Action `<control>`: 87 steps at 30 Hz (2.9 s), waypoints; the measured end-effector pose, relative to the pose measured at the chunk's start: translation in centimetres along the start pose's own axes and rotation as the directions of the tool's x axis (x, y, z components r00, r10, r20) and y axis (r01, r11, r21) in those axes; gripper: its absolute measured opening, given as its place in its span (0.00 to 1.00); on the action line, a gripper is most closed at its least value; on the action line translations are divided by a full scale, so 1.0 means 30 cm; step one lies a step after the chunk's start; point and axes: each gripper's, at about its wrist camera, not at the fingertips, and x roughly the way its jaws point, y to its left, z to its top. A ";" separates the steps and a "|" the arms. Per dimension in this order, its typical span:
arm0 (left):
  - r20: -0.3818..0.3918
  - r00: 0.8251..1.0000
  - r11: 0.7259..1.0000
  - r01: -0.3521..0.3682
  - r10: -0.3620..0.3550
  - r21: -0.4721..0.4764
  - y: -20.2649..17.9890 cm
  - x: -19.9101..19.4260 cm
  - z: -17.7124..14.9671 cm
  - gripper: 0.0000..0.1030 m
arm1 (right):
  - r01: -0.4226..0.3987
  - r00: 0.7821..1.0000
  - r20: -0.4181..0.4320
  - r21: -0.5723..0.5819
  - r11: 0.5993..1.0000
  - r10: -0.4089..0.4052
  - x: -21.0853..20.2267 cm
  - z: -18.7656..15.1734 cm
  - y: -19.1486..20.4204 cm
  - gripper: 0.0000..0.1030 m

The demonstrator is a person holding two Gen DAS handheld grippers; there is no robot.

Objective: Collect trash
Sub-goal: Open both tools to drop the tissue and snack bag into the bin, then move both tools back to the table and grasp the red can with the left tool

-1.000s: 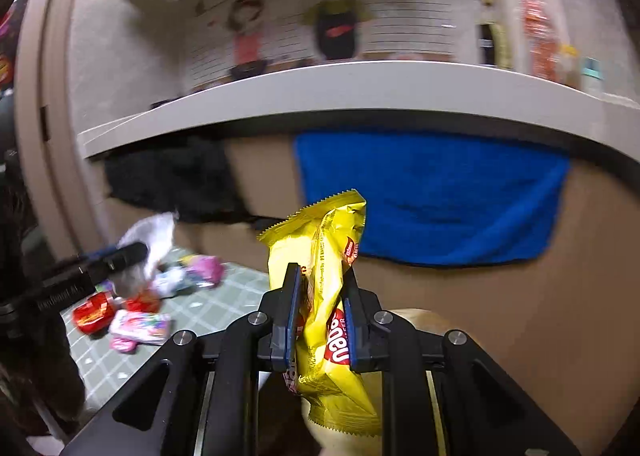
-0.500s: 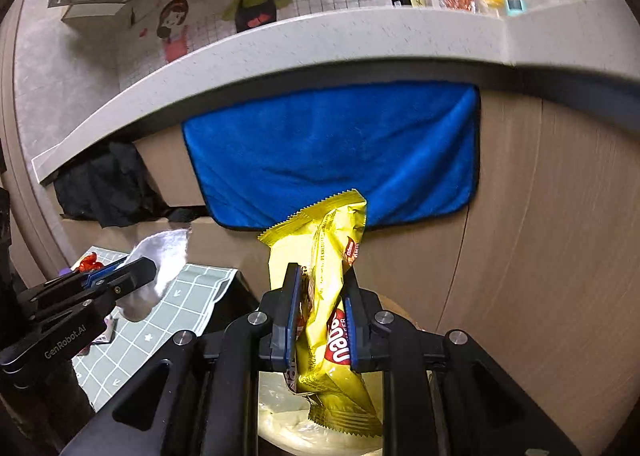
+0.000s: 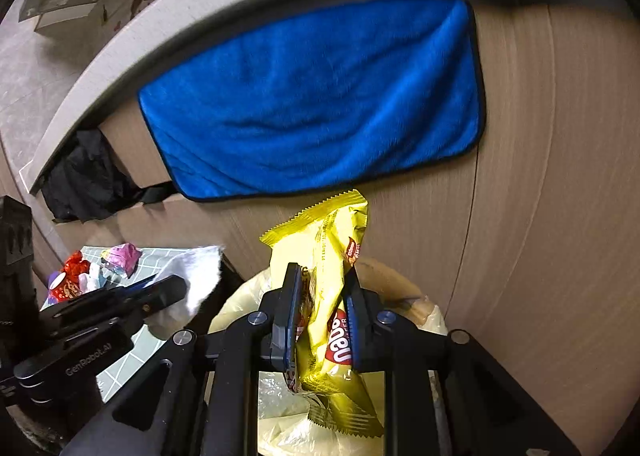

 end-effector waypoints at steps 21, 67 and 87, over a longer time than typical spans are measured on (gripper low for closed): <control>0.020 0.998 0.992 0.053 -0.051 -0.113 0.205 -0.116 0.050 0.73 | 0.042 0.999 0.013 0.025 0.999 -0.043 -0.001 -0.027 0.002 0.47; -0.071 0.927 0.699 -0.327 0.368 -0.636 1.300 -0.769 -0.540 0.74 | -0.370 0.924 -0.222 -0.302 0.879 0.313 0.045 -0.250 1.035 0.49; -0.012 0.909 0.804 -0.376 0.418 -0.461 1.181 -0.909 -0.476 0.53 | -0.387 0.895 -0.360 -0.333 0.860 0.263 0.447 -0.230 1.183 0.49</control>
